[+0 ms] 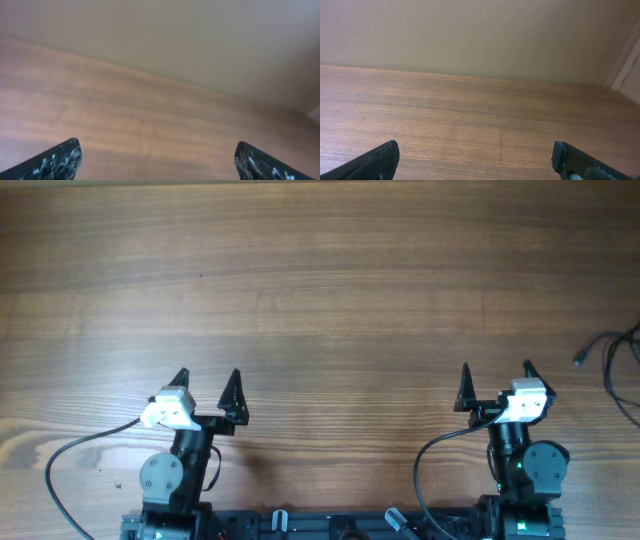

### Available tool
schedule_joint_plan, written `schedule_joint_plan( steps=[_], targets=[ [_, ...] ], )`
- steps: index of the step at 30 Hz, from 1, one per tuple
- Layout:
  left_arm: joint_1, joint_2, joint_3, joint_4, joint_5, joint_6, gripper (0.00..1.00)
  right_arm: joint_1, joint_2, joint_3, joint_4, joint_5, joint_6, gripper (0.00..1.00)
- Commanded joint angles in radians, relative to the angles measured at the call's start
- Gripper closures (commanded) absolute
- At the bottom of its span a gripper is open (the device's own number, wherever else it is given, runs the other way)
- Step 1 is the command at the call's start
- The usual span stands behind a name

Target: Untangle cables

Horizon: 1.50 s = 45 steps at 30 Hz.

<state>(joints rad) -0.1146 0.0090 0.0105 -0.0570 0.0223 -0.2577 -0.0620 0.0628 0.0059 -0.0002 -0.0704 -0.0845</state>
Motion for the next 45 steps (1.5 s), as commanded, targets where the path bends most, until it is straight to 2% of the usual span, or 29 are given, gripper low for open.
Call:
schedule_joint_plan(
  steps=[1,45],
  targets=[
    [0.024,-0.005,-0.005,-0.019,-0.016,0.019,0.00,0.003,0.004,-0.001,0.003,-0.011,-0.014,0.00],
    [0.045,-0.004,-0.005,-0.019,-0.013,0.019,0.00,0.003,0.004,-0.001,0.003,-0.011,-0.014,0.00]
  ],
)
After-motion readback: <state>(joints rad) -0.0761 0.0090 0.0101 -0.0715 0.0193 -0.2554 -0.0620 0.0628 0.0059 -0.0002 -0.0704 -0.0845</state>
